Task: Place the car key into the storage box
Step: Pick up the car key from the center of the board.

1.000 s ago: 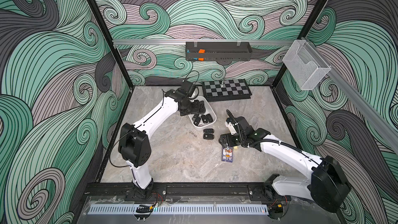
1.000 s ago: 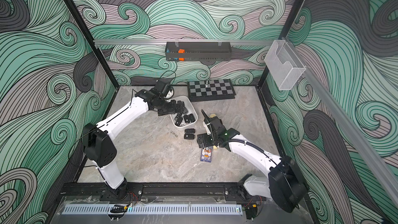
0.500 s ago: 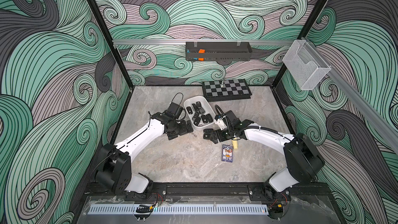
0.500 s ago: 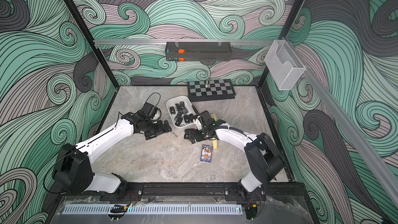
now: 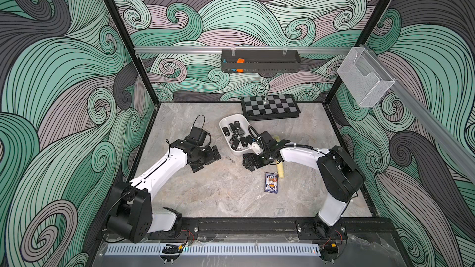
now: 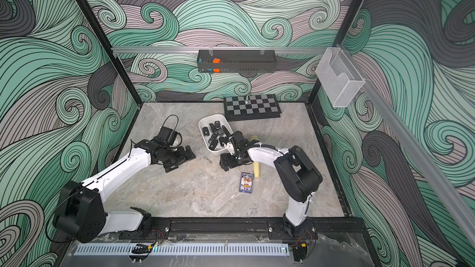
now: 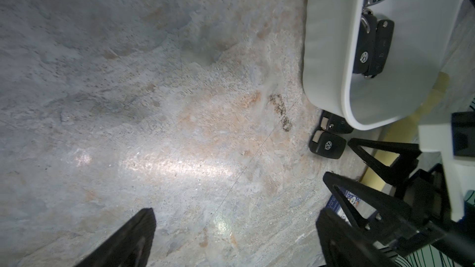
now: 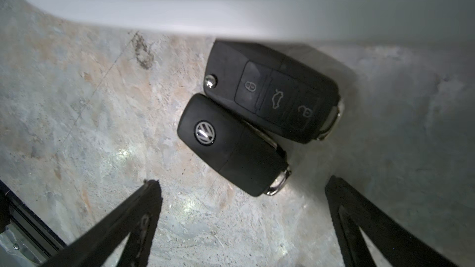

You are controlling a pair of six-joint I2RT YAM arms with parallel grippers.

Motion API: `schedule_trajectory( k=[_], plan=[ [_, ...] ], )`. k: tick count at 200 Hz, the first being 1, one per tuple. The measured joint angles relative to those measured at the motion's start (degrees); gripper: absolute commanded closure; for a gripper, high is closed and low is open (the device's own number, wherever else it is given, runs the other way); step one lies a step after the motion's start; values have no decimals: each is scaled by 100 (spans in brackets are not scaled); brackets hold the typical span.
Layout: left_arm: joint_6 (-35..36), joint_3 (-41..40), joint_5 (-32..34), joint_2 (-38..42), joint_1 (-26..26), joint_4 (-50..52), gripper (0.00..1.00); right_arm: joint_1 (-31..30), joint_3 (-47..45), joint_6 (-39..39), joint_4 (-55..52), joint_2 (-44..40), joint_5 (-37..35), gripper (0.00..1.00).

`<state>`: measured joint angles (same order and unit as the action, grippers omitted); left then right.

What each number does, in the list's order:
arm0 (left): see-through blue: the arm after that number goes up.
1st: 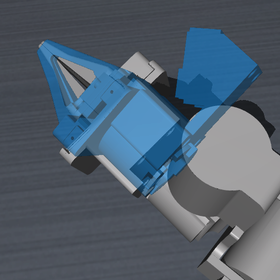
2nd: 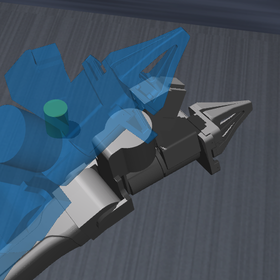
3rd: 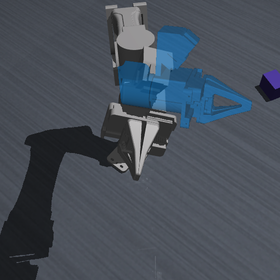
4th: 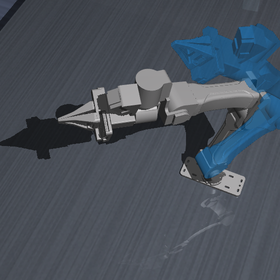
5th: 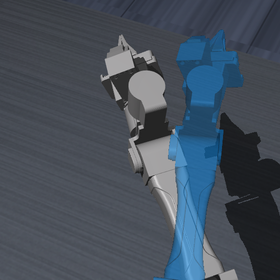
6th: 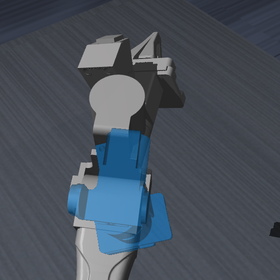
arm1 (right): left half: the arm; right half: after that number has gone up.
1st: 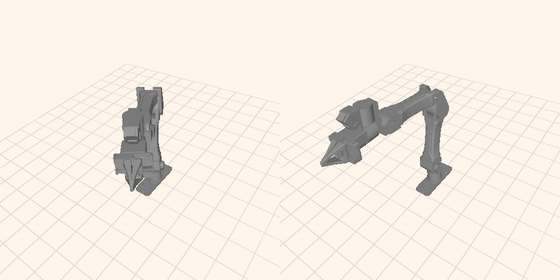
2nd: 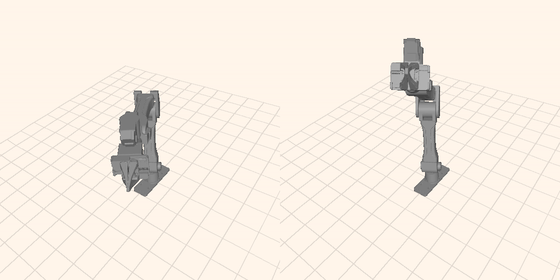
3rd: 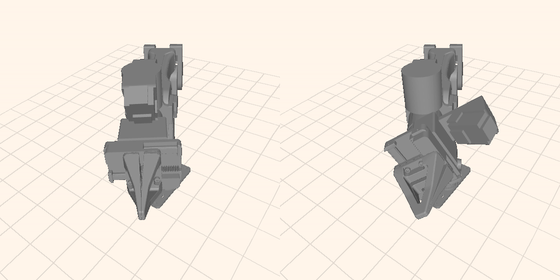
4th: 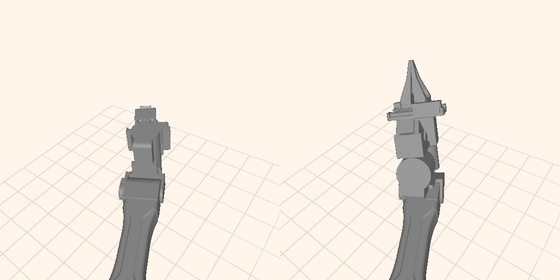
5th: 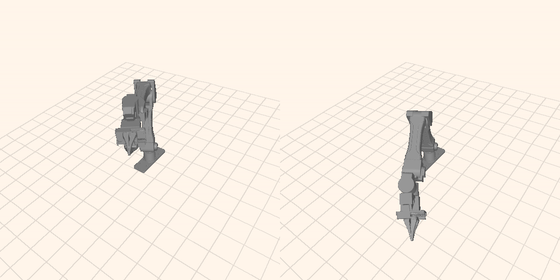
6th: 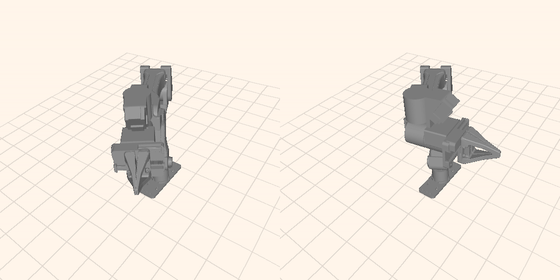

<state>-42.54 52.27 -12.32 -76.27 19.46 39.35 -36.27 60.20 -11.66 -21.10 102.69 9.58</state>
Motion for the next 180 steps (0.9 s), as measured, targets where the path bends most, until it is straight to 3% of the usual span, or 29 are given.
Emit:
schedule_trajectory(
  k=[96,180],
  plan=[
    [92,0,-114,0,-208,0,1,-841,367,251,-20,317,-308,3],
    [118,-9,-190,33,-221,4,1,-1071,378,455,-173,334,-1115,25]
  ],
)
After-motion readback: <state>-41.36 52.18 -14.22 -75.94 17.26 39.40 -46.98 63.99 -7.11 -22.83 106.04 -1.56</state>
